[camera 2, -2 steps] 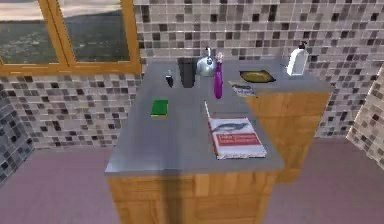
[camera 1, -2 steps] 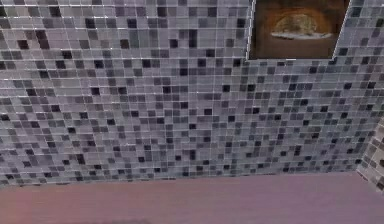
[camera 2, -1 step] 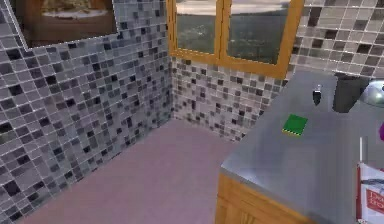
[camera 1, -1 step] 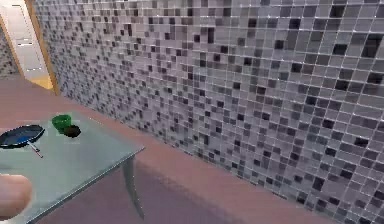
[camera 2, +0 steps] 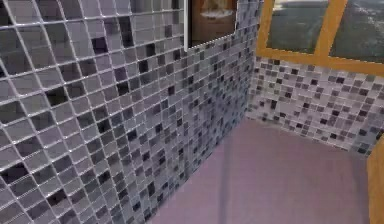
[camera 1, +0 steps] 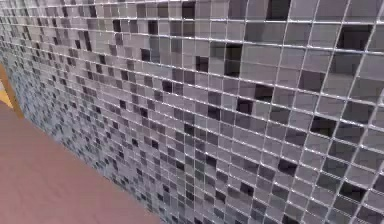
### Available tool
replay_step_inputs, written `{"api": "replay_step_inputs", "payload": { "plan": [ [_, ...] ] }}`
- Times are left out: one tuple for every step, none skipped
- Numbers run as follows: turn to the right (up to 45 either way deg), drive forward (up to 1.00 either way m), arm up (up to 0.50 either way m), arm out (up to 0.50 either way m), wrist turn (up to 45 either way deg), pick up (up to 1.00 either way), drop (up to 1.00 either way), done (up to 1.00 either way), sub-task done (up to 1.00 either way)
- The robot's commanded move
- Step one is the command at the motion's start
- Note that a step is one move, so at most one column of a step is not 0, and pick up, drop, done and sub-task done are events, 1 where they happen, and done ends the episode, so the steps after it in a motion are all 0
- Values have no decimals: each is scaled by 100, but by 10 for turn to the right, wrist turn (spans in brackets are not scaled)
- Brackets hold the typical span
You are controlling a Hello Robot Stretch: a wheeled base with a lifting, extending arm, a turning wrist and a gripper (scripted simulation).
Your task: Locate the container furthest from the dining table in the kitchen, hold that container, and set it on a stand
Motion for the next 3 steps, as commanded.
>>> {"api": "replay_step_inputs", "payload": {
  "plan": [
    [-450, 0, 0, 0, 0, 0, 0, 0, 0],
    [-450, 0, 0, 0, 0, 0, 0, 0, 0],
    [-450, 0, 0, 0, 0, 0, 0, 0, 0]
  ]
}}
